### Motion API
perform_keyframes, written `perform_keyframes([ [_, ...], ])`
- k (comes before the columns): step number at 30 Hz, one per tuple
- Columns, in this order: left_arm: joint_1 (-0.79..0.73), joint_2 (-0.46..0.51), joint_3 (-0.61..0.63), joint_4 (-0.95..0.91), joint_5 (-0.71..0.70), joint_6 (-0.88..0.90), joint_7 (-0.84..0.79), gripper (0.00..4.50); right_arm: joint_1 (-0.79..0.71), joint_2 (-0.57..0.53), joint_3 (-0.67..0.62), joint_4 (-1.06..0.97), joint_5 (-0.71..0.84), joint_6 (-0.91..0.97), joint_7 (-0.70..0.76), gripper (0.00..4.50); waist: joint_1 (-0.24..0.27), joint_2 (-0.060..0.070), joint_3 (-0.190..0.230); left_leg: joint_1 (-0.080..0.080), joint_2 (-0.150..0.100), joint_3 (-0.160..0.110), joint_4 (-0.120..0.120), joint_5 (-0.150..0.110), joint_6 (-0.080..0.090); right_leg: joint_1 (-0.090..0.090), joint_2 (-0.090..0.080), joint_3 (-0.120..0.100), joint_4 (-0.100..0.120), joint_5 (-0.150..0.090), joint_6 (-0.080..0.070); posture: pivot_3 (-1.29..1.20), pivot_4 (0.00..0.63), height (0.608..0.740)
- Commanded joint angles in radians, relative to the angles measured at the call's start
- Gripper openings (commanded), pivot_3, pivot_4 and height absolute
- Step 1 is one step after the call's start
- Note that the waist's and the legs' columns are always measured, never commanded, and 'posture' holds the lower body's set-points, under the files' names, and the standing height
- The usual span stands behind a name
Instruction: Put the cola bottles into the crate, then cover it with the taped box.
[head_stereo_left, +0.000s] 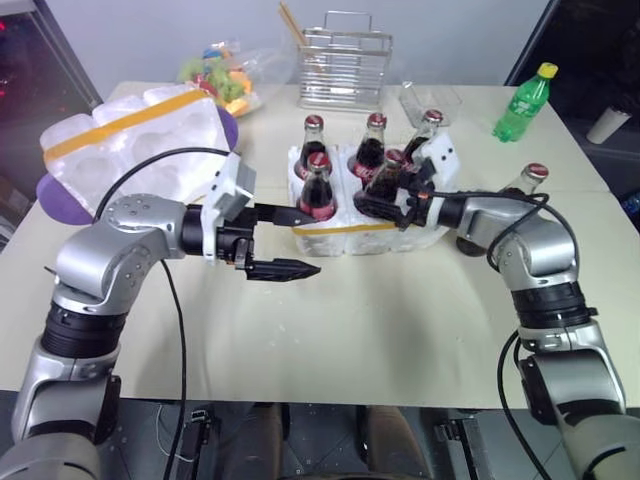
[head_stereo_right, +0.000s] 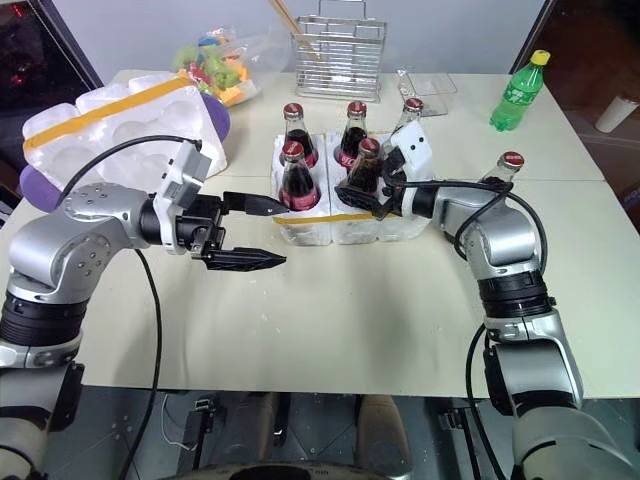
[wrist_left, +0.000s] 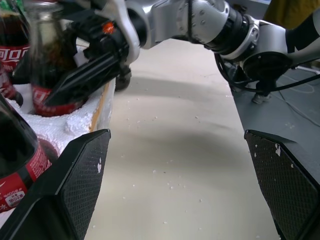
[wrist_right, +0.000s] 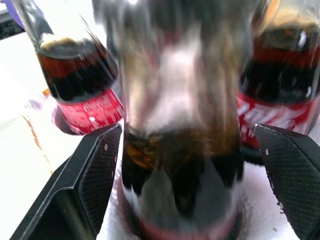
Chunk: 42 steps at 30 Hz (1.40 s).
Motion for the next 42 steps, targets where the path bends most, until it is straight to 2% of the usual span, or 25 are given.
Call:
perform_keyframes([
  [1, -0.028, 0.002, 0.013, -0.008, -0.013, -0.019, -0.008, 4.50, 0.075, -0.067, -0.192, -0.265, 0.114, 0.109, -0.063, 4.44, 0.006, 0.000, 0.000, 0.000, 0.000, 0.000, 0.000, 0.000, 0.000, 0.000, 0.000, 0.000, 0.000, 0.000, 0.000, 0.00, 0.150, 0.739],
  [5, -0.026, 0.005, 0.013, -0.001, -0.011, -0.022, -0.017, 4.50, 0.251, -0.124, -0.395, -0.499, 0.219, 0.239, -0.145, 4.44, 0.004, 0.000, 0.000, 0.000, 0.000, 0.000, 0.000, 0.000, 0.000, 0.001, 0.000, 0.000, -0.001, 0.000, 0.000, 0.00, 0.150, 0.739],
  [9, -0.030, 0.000, 0.007, 0.008, -0.009, -0.027, -0.021, 4.50, 0.458, -0.139, -0.578, -0.630, 0.262, 0.329, -0.220, 4.44, -0.003, 0.000, -0.001, 0.002, 0.000, 0.000, 0.001, 0.000, 0.000, 0.002, 0.000, 0.000, 0.000, 0.000, 0.000, 0.00, 0.150, 0.739],
  [11, -0.039, -0.009, 0.003, 0.013, -0.013, -0.024, -0.020, 4.50, 0.577, -0.129, -0.658, -0.657, 0.245, 0.333, -0.247, 4.44, 0.002, 0.000, -0.001, 0.002, 0.000, 0.000, 0.001, 0.000, 0.000, 0.003, 0.000, 0.000, -0.001, 0.000, 0.000, 0.00, 0.150, 0.739],
  [14, -0.046, -0.019, -0.009, 0.021, -0.009, -0.031, -0.024, 4.50, 0.648, -0.096, -0.708, -0.628, 0.233, 0.309, -0.298, 4.44, 0.000, 0.000, -0.001, 0.001, 0.000, 0.000, 0.002, 0.000, 0.000, 0.003, 0.000, 0.001, -0.001, 0.000, -0.001, 0.00, 0.150, 0.739],
  [22, -0.080, -0.046, -0.023, 0.049, 0.009, -0.044, -0.028, 4.50, 0.611, -0.067, -0.653, -0.456, 0.193, 0.193, -0.325, 4.44, -0.001, 0.001, -0.001, 0.003, 0.000, 0.001, 0.002, 0.000, 0.000, 0.004, 0.000, 0.002, -0.001, -0.001, -0.002, 0.00, 0.150, 0.739],
  [35, -0.065, -0.026, -0.005, 0.024, 0.009, -0.039, -0.008, 4.50, 0.426, -0.072, -0.445, -0.122, 0.078, 0.008, -0.263, 4.44, -0.003, 0.001, -0.001, 0.003, 0.000, 0.001, 0.001, 0.000, 0.000, 0.004, 0.000, 0.002, -0.001, 0.000, 0.000, 0.00, 0.150, 0.739],
  [40, -0.065, -0.027, -0.004, 0.020, 0.007, -0.038, 0.002, 4.50, 0.351, -0.068, -0.404, 0.019, 0.035, -0.068, -0.240, 4.44, -0.003, 0.001, -0.001, 0.003, 0.000, 0.001, 0.001, 0.000, 0.000, 0.003, 0.000, 0.002, -0.001, 0.000, 0.000, 0.00, 0.150, 0.739],
  [42, -0.064, -0.025, 0.000, 0.019, 0.004, -0.037, 0.005, 4.50, 0.340, -0.073, -0.398, 0.026, 0.034, -0.090, -0.218, 3.90, -0.002, 0.001, -0.001, 0.003, 0.000, 0.001, 0.001, 0.000, 0.000, 0.003, 0.000, 0.002, -0.001, 0.000, 0.000, 0.00, 0.150, 0.739],
])
